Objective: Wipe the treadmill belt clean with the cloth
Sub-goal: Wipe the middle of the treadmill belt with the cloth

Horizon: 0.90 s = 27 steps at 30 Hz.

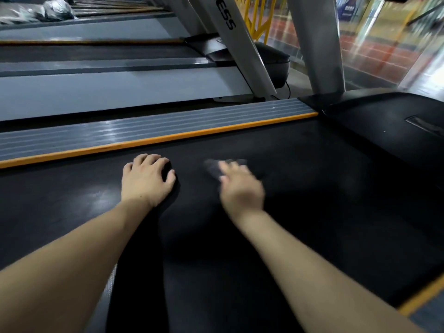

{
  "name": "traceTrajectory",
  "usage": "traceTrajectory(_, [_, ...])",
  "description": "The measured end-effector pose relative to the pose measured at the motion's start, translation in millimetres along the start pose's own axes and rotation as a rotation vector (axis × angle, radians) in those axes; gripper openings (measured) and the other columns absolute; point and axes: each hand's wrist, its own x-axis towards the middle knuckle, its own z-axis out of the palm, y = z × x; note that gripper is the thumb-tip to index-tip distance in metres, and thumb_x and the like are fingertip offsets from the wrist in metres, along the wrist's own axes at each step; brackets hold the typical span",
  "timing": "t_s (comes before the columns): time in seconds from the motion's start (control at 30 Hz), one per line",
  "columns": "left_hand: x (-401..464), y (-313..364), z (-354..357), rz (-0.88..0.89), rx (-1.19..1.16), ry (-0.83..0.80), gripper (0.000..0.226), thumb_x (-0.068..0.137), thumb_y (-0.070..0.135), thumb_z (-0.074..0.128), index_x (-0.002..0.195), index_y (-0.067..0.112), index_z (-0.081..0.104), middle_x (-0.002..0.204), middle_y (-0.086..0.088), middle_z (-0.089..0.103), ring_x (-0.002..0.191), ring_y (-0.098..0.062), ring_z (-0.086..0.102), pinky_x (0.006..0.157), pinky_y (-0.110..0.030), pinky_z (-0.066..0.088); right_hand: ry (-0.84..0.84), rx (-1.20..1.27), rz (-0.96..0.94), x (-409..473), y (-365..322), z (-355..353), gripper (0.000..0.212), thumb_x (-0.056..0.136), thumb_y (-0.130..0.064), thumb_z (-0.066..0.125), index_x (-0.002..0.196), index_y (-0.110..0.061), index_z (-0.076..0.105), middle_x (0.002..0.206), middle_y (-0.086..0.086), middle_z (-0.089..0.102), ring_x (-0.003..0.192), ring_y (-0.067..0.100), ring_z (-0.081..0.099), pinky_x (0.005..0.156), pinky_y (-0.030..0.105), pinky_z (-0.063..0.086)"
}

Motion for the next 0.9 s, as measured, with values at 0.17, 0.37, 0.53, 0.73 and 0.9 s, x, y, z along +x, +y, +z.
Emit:
traceTrajectory(0.17, [-37,25,-27,0.027,-0.064,-0.029,0.032,0.094,0.034,0.052,0.122,0.026,0.067,0.132,0.001,0.065,0.122,-0.031,0.055,0.095,-0.047,0.045,-0.242,0.099,-0.189,-9,-2,-19,0.045,0.101,-0.033,0.044,0.145,-0.043,0.040,0.156,-0.011,0.035,0.146,0.017,0.028,0.110,0.038,0.031])
traceTrajectory(0.37, [-119,51,-21,0.020,-0.107,-0.074,0.045,0.093,0.042,0.042,0.131,0.032,0.063,0.148,0.009,0.054,0.141,-0.018,0.043,0.112,-0.045,0.033,-0.069,-0.064,0.295,15,103,-56,0.044,0.101,-0.026,0.045,0.145,-0.032,0.044,0.152,0.003,0.042,0.138,0.028,0.038,0.104,0.038,0.037])
traceTrajectory(0.53, [-116,54,-20,-0.001,-0.083,-0.055,0.043,0.096,0.041,0.042,0.130,0.027,0.063,0.147,0.007,0.055,0.143,-0.018,0.042,0.114,-0.045,0.033,-0.015,0.046,0.144,-19,24,-26,0.041,0.102,-0.017,0.041,0.142,-0.017,0.047,0.147,0.008,0.044,0.134,0.025,0.041,0.106,0.026,0.024])
traceTrajectory(0.73, [-121,55,-25,0.006,-0.098,-0.040,0.040,0.094,0.037,0.044,0.125,0.024,0.067,0.144,0.005,0.059,0.141,-0.020,0.047,0.114,-0.044,0.036,-0.134,0.138,-0.220,-41,18,-21,0.042,0.099,-0.029,0.047,0.141,-0.034,0.050,0.151,-0.002,0.045,0.140,0.023,0.040,0.112,0.036,0.034])
traceTrajectory(0.9, [-119,55,-19,-0.028,-0.096,-0.084,0.037,0.095,0.034,0.048,0.127,0.027,0.065,0.150,0.008,0.054,0.146,-0.018,0.039,0.120,-0.046,0.032,-0.033,-0.024,0.236,3,138,-62,0.043,0.103,-0.026,0.043,0.145,-0.033,0.045,0.154,-0.003,0.040,0.140,0.025,0.037,0.106,0.038,0.035])
